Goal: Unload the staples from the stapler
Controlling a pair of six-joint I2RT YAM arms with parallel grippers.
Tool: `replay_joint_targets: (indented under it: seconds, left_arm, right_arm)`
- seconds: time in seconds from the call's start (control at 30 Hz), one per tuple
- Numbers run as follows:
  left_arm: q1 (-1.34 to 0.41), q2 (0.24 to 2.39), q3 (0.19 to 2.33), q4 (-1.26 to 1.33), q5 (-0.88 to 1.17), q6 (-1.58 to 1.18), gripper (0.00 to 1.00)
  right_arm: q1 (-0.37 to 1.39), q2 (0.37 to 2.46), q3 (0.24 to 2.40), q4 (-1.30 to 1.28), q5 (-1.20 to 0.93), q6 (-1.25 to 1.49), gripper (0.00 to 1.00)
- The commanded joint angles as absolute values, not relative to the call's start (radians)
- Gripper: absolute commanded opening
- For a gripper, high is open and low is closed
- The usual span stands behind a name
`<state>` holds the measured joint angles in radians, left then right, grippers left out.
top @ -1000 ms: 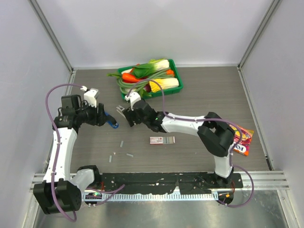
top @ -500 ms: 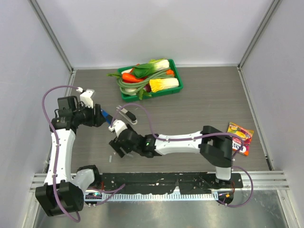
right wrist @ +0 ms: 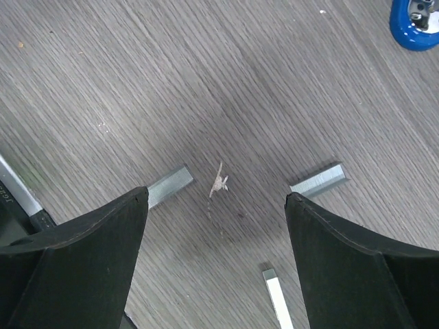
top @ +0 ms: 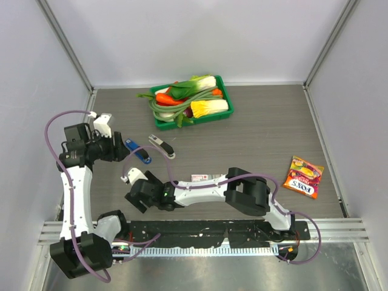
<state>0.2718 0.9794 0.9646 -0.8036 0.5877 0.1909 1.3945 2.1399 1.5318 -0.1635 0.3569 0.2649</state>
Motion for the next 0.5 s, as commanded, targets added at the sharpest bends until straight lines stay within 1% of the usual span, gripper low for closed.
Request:
replay_joint_targets:
  seconds: [0.0, 0.47]
  left_arm:
    - [0.29, 0.98, 0.994, -0.815, 0.629, 0.213, 0.57]
    - [0.311, 0.983, 0.982, -0.821, 0.629, 0.25, 0.57]
  right_arm:
    - [1.407, 2.166, 1.614, -0.17, 0.367, 0.279, 0.86]
    - [1.434, 2.24, 1.652, -0.187, 0.341, 0.285, 0.86]
